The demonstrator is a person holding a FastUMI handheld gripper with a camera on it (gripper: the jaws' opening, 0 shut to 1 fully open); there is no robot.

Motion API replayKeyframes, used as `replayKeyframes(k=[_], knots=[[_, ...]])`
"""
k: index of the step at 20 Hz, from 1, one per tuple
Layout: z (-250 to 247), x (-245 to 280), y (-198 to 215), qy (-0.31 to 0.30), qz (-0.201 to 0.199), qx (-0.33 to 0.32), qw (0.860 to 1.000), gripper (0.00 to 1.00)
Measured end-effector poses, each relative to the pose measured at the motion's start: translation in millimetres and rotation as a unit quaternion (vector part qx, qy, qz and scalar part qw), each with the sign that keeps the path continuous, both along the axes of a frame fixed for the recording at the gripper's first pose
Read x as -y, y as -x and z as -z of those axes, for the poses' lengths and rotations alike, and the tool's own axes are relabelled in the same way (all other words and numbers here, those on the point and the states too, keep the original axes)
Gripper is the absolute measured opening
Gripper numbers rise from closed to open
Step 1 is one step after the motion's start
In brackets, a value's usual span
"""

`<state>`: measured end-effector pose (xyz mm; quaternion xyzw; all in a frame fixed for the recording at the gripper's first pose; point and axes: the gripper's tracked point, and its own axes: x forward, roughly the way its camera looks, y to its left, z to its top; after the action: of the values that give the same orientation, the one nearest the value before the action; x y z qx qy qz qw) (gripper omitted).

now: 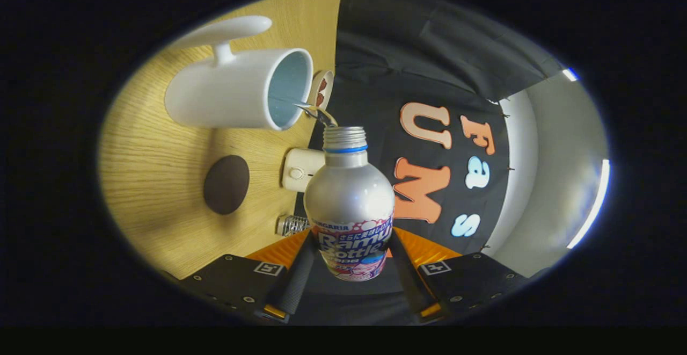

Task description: Take the bottle from table, then pour the juice into the cup, finally place the bottle on the coaster

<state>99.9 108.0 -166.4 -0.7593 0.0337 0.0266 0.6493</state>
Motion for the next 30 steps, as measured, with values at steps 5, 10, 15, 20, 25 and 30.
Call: replayKeyframes(k=[5, 10, 15, 20, 25, 30], knots=[[-3.5, -1.9, -0.9, 0.009, -0.003, 0.003, 1.000, 0.77], [-10.3, -3.9, -2.2, 0.019, -0.006, 0.008, 1.000, 0.77], [-19.4, -6.5, -5.7, 0.029, -0.011, 0.016, 0.999, 0.77], [-26.0, -9.2, -8.6, 0.041, -0.013, 0.021, 0.999, 0.77], [-34.4, -12.5, -9.8, 0.051, -0.018, 0.024, 0.998, 0.77], [-40.6, -14.0, -11.6, 0.061, -0.022, 0.029, 0.997, 0.77]])
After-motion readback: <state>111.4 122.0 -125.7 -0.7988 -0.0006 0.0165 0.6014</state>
